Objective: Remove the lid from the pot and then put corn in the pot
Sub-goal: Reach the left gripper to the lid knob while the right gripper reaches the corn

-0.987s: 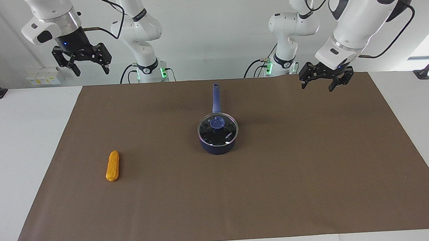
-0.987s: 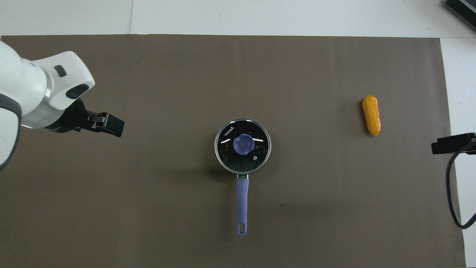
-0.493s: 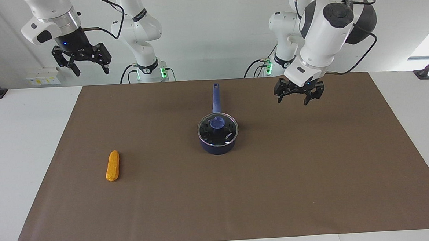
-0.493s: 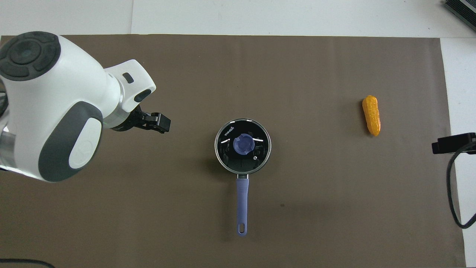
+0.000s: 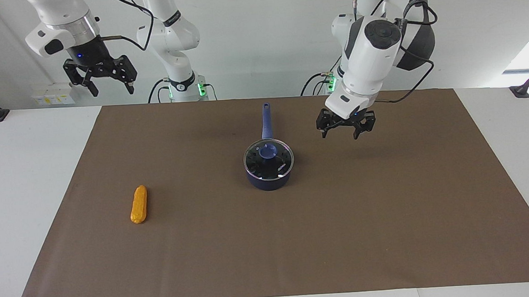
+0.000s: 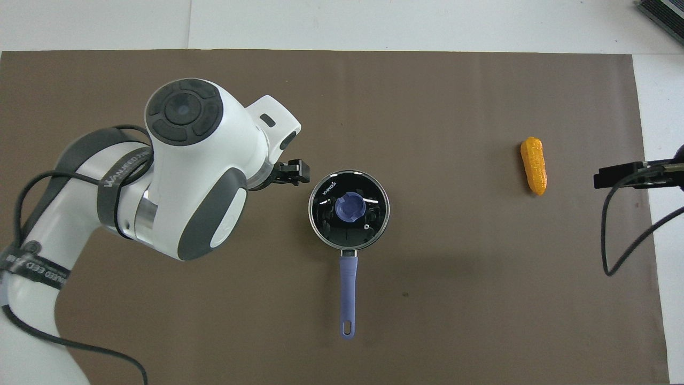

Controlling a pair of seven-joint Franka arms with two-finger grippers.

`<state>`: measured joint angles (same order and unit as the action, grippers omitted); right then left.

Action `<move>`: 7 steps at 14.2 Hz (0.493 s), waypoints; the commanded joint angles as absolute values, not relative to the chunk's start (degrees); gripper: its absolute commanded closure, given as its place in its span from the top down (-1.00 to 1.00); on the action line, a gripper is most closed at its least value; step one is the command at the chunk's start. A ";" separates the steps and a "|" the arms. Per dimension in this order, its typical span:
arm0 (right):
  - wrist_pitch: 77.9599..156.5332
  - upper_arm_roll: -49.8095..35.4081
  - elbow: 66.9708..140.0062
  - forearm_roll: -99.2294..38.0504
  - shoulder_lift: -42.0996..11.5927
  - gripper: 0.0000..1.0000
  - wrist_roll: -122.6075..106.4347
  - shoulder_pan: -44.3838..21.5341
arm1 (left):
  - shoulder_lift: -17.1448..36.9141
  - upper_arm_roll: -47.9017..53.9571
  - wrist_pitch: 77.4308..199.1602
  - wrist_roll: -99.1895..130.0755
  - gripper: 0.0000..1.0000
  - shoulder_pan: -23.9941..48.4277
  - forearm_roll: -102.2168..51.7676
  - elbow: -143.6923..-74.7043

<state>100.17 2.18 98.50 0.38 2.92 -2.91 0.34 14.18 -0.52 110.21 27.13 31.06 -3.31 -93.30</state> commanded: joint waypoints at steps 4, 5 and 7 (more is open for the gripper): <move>116.95 2.20 98.70 0.70 -11.49 1.00 -3.60 1.41 | 17.83 -1.49 115.30 36.81 1.00 37.26 -2.37 -91.85; 119.85 2.20 98.70 0.70 -13.86 1.00 -3.60 1.49 | 19.15 -1.58 115.40 38.22 1.00 38.40 -2.29 -90.80; 124.78 2.20 98.70 0.70 -17.91 1.00 -3.69 1.93 | 20.91 -1.58 115.84 39.80 1.00 39.55 -2.37 -89.13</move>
